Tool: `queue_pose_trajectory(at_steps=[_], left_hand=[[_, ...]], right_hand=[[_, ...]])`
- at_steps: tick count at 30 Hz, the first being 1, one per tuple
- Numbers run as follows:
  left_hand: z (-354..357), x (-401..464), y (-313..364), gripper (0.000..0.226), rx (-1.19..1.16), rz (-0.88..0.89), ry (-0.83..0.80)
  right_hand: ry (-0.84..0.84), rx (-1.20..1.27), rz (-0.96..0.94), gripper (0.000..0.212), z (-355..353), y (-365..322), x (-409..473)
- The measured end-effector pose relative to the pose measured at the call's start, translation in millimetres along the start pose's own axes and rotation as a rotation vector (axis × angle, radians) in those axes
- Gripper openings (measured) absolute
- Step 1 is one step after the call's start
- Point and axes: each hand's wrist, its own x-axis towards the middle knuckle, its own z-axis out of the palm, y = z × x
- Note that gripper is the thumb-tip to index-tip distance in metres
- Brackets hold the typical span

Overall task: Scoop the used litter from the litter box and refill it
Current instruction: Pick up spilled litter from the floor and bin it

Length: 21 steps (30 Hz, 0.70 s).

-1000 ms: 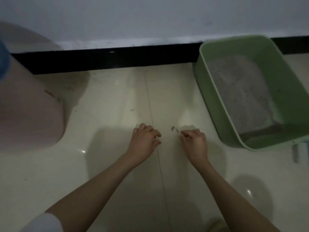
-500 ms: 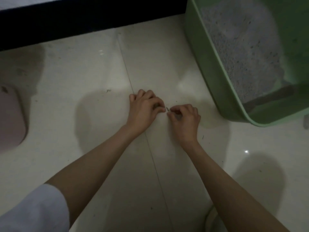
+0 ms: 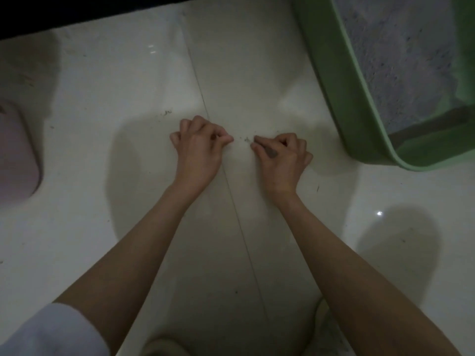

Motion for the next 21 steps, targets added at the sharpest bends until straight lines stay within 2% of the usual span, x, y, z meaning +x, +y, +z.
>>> queue_pose_trajectory(at_steps=[4,11,16,18,21], left_hand=[[-1,-18,-4,0.016,-0.064,-0.105,-0.032],[-6,-38,-7,0.017,-0.101,-0.183,-0.075],[-11,-49,-10,0.015,-0.131,-0.205,-0.103],[-14,-53,-11,0.016,-0.132,-0.207,-0.122],[-26,-62,-14,0.015,-0.134,-0.175,-0.115]], right_hand=[[-0.008,-0.017,-0.006,0.015,1,-4,3],[-0.022,-0.151,-0.169,0.020,6,-8,3],[-0.175,-0.281,-0.177,0.027,-2,-8,0],[-0.191,-0.249,-0.158,0.026,-6,-12,-11],[-0.202,-0.062,-0.066,0.020,-12,-25,-33]])
